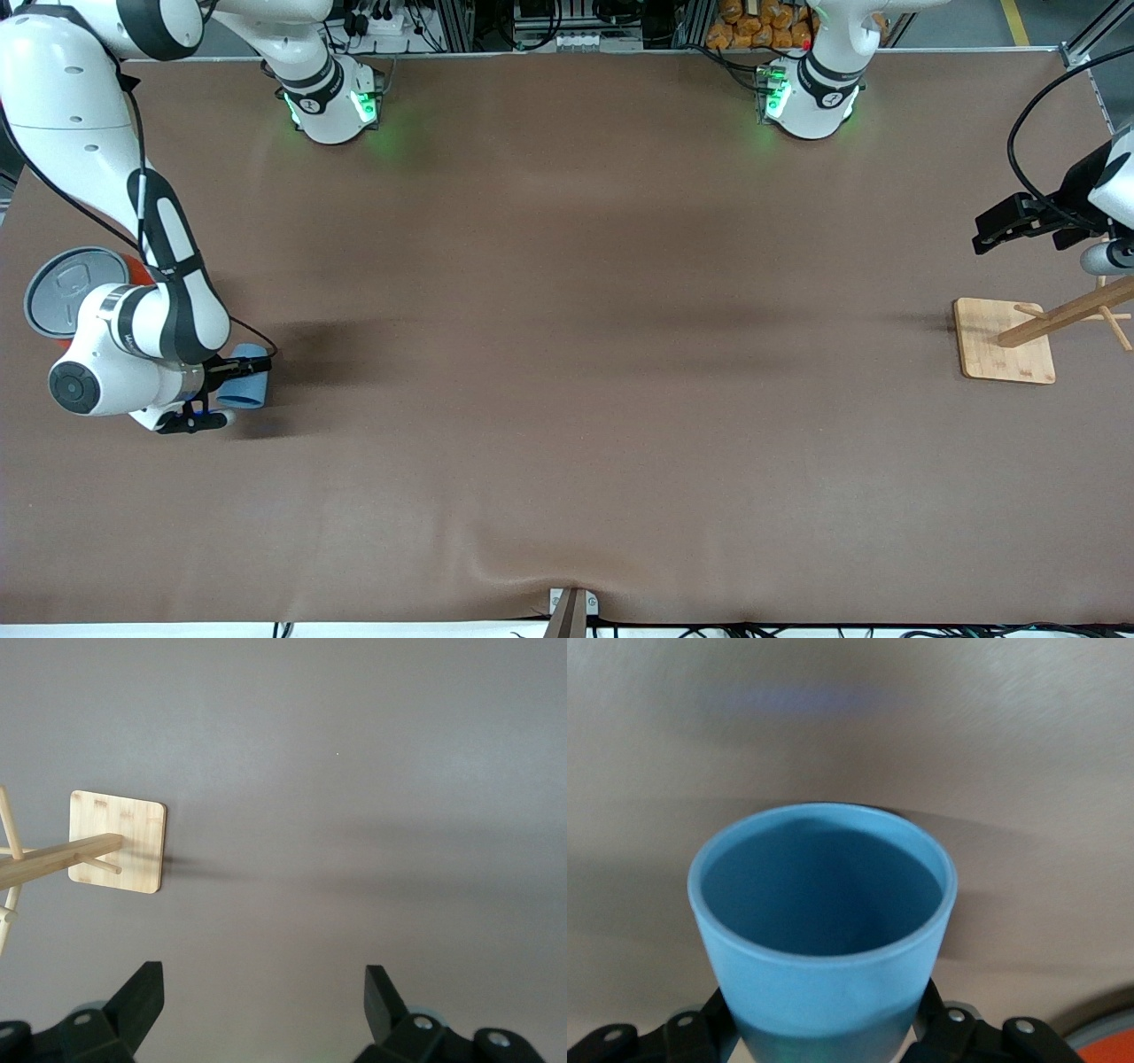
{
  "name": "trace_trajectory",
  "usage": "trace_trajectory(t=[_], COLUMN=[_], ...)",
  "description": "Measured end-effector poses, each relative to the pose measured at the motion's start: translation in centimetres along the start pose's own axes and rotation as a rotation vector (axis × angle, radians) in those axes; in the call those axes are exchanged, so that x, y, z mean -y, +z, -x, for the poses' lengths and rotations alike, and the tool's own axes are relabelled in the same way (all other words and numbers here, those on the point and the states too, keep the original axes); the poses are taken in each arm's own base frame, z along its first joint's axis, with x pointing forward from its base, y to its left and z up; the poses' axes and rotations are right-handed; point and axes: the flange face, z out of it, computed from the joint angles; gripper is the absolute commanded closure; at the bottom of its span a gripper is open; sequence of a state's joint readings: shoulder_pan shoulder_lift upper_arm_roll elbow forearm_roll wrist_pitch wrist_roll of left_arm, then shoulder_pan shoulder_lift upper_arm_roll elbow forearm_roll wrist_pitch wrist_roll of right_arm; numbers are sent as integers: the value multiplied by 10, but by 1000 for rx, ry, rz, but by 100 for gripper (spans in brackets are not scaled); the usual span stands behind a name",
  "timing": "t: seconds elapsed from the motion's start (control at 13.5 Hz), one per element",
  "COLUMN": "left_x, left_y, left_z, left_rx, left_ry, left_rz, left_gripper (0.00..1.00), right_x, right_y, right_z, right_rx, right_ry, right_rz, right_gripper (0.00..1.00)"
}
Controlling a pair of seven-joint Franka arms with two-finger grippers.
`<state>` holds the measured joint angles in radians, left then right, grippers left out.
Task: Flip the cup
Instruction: 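Lift the blue cup with the right gripper and carry it toward mid-table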
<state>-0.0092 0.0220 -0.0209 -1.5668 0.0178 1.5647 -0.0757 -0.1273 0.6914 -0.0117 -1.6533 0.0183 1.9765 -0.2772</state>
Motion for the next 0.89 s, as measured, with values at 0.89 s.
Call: trace_trajectory(t=[0.89], left_x=[1], left_y=[1], left_z=[0], left_rx=[1], left_ry=[-1], left_rz=[0], left_gripper=[0], right_x=[170], right_y=[-61], right_z=[-9], right_rx=[-46], right_ry=[-871], right_rz=[-44], right_gripper=[71])
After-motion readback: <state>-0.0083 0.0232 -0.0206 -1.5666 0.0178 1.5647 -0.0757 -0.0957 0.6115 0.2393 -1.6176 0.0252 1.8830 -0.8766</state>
